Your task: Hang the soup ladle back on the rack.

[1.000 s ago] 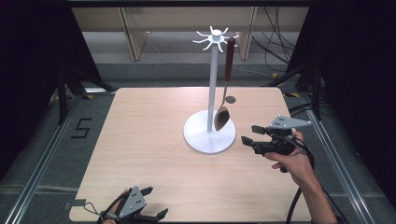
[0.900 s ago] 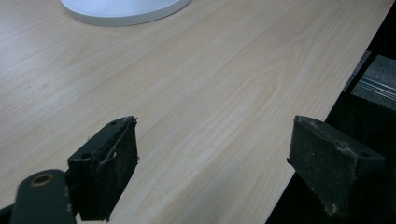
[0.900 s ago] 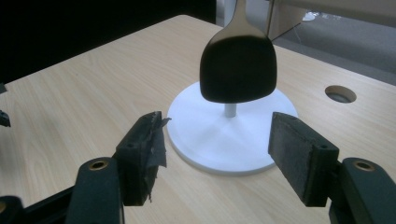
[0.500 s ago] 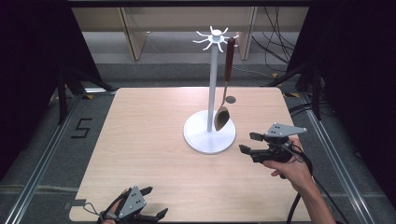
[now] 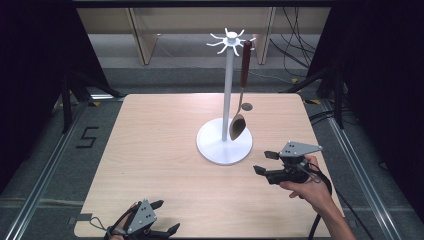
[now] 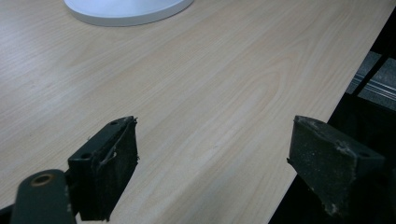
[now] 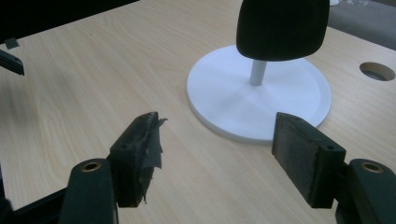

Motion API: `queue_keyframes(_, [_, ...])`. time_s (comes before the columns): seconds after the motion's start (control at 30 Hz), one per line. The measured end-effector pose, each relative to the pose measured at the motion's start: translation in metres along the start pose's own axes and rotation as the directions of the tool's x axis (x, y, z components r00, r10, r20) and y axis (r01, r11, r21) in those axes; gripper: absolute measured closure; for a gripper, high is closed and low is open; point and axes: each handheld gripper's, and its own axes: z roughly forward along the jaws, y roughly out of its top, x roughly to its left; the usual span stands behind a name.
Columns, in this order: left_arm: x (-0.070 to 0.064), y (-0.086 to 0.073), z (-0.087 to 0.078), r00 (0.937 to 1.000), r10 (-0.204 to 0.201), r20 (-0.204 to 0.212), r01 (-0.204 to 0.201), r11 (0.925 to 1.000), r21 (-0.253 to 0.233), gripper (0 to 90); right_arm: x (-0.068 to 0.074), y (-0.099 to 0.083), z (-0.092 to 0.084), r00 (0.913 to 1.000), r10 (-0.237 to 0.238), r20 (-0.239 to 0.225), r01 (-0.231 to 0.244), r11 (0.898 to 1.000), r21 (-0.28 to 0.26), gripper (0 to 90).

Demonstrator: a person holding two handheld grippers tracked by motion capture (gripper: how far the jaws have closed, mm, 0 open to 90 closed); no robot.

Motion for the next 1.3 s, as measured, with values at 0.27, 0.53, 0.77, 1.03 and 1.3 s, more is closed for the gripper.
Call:
queue_keyframes(0.27, [0.0, 0.0, 0.0, 1.0, 0.0, 0.0, 0.0, 1.0, 0.0, 14.9, 0.012, -0.011, 0.003, 0.9998, -0.017, -0.013, 0.017, 1.0, 0.026, 31.8])
queue_keyframes(0.53, [0.0, 0.0, 0.0, 1.0, -0.002, 0.0, 0.002, 1.0, 0.0, 14.9, 0.027, -0.022, 0.005, 0.9985, -0.022, -0.05, 0.024, 0.999, 0.042, 30.0])
queue_keyframes(0.77, [0.0, 0.0, 0.0, 1.0, -0.002, 0.001, 0.002, 1.0, 0.0, 14.9, 0.032, -0.031, 0.007, 0.9991, -0.01, -0.041, 0.012, 0.999, 0.036, 28.9])
queue_keyframes(1.03, [0.0, 0.0, 0.001, 1.0, -0.006, 0.004, 0.006, 1.0, -0.002, 14.9, 0.039, -0.041, 0.007, 0.9985, 0.015, -0.052, -0.012, 0.998, 0.054, 29.0])
queue_keyframes(1.3, [-0.001, 0.0, 0.0, 1.0, -0.007, 0.004, 0.007, 1.0, -0.004, 14.9, 0.041, -0.05, 0.008, 0.9982, 0.002, -0.059, 0.002, 0.998, 0.062, 28.8])
